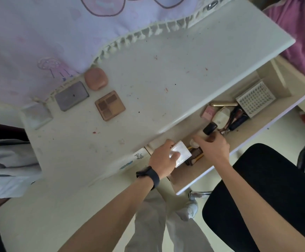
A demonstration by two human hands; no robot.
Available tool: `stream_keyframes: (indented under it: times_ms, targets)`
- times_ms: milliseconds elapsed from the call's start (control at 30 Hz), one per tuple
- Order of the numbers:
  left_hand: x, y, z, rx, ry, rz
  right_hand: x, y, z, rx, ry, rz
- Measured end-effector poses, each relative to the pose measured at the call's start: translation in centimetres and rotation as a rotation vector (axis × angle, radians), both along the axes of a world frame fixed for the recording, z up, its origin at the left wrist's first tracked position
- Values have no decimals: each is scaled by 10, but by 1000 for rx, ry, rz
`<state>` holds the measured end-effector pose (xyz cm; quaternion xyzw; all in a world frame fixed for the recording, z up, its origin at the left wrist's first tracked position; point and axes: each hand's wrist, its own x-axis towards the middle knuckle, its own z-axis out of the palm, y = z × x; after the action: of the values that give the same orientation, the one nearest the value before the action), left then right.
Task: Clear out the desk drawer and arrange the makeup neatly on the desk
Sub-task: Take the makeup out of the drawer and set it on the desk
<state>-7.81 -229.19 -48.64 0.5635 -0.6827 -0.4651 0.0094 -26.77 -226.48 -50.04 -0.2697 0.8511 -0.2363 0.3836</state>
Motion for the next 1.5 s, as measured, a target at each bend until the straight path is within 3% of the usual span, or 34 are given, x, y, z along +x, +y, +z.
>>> stream_keyframes:
  times_ms: [233,367,500,667,900,1100,1500]
  targets:
    - [75,-50,83,-32,268,273,46,3,71,-222,-115,-25]
    - [142,-98,94,-110,233,505,87,-42,89,-309,-161,58]
    - [199,-135,83,-116,112,588,125,-102,89,-385,-178,114]
    - [227,-159,67,-160,-71,450,156,-191,84,-489,-96,210]
    - [232,-153,59,-412,-418,196,186,-277,65,-561,44,301]
    - [245,-156,49,-421,-441,1,202,-299,44,-560,132,371]
    - [246,-165,50,-366,-386,10,211,-324,33,-493,236,360]
